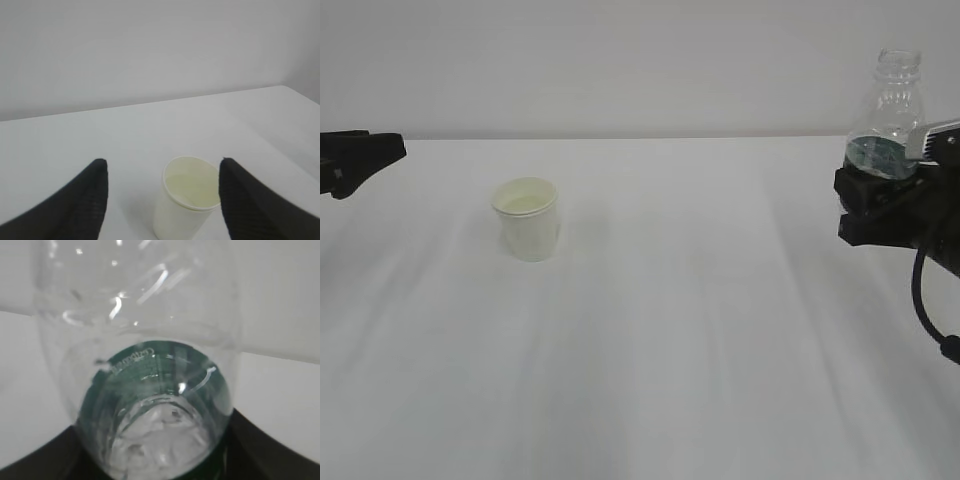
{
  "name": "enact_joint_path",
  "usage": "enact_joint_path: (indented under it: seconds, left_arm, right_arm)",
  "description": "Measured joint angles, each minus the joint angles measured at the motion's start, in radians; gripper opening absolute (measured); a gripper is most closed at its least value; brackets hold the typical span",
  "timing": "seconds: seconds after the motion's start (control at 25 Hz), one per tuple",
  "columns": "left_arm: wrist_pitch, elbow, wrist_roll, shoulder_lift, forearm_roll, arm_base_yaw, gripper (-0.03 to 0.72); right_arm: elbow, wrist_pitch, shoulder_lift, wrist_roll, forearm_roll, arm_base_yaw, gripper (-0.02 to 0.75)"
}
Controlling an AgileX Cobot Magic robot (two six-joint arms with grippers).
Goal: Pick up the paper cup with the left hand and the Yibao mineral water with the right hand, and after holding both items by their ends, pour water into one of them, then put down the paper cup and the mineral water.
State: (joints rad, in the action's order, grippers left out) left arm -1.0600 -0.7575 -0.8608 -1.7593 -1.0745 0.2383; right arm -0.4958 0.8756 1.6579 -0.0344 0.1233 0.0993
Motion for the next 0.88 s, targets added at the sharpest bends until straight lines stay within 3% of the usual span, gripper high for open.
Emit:
enact_joint_path:
  seconds: [0.6,0.88]
  left_arm:
    - [0.023,0.0,0.002,0.0,0.0,0.0,0.507]
    - [0.024,0.0,0.002,0.0,-0.006,0.0,0.507]
  right_arm:
    - [0.0,0.232,0.183,0.019,0.0,0.0,0.427]
    - [-0.002,0.241,0.256,0.019,-0.004,0.0,0.427]
